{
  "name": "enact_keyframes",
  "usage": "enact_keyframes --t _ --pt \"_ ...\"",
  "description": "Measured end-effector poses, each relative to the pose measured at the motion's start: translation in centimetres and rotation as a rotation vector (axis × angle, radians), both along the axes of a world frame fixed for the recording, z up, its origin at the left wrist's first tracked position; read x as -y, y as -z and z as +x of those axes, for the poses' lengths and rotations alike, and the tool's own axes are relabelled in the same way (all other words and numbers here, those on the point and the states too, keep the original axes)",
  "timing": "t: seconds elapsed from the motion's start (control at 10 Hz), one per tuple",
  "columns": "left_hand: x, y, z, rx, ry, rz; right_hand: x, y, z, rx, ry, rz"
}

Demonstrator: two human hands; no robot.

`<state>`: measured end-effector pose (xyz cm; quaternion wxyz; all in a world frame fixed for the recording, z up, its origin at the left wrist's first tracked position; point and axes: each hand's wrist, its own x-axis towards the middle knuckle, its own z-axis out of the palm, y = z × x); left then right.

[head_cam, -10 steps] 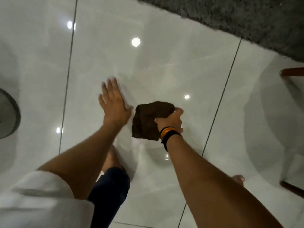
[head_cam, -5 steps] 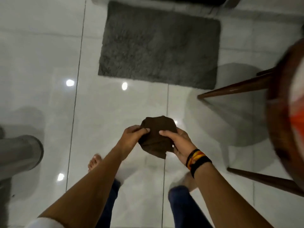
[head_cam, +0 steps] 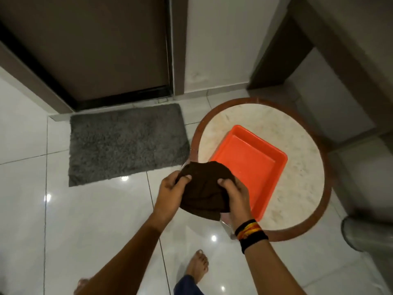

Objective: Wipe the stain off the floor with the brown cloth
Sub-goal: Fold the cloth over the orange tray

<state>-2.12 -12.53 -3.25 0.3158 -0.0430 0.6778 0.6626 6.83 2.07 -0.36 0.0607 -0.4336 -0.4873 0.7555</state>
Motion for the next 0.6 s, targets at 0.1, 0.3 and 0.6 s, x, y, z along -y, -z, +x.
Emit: enact_keyframes --t 0.1,0.3,0.6 --pt "-5.5 0.3 0.8 0.033 0.058 -0.039 -4.3 0.8 1.3 0.072 0.137 0.022" --pt "-12.8 2.6 1.4 -0.129 0.380 -0.446 -10.4 5.3 0.9 0.354 0.110 0.133" --pt "-7.6 -1.4 -0.9 -1.025 0.525 -0.659 -2.1 -0.4 6.6 0.301 0.042 0.180"
